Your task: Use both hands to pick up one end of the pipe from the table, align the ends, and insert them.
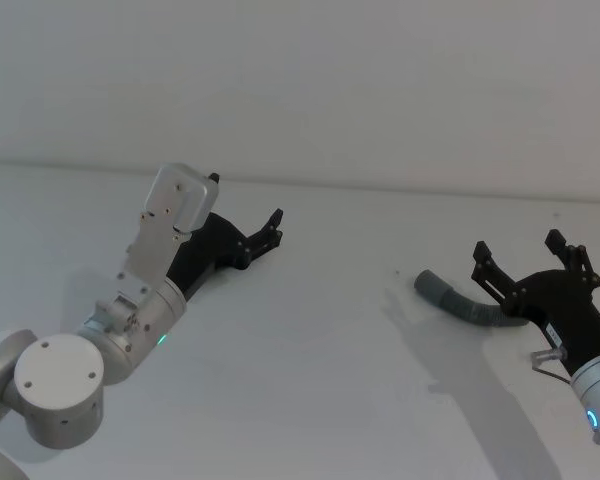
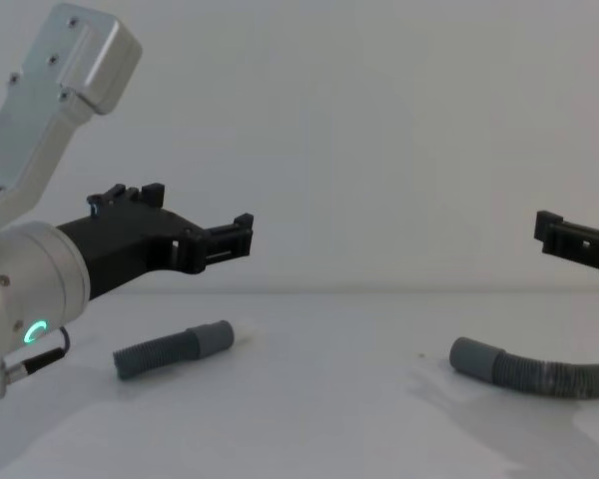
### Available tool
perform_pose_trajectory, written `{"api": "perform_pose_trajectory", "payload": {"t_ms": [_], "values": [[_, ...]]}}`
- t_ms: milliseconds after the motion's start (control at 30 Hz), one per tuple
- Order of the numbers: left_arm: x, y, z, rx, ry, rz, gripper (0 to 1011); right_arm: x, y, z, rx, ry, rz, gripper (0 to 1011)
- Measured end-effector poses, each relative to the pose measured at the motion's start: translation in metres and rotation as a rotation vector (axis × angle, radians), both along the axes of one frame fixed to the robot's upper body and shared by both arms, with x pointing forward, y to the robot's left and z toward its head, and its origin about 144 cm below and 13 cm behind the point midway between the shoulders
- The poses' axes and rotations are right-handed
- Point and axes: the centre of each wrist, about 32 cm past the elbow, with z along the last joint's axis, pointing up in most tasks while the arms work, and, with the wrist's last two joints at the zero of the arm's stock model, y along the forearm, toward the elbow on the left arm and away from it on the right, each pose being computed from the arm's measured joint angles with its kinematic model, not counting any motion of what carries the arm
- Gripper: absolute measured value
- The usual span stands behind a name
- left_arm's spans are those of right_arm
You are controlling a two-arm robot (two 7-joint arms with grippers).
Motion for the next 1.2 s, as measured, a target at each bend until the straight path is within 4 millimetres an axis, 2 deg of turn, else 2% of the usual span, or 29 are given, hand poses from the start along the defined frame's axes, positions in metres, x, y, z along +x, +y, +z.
{"api": "perform_pose_trajectory", "payload": {"t_ms": [1200], "values": [[0.0000,0.0000,0.0000,0.000,0.000,0.000,1001,0.0000,0.0000,0.0000,0.000,0.000,0.000,1001]]}}
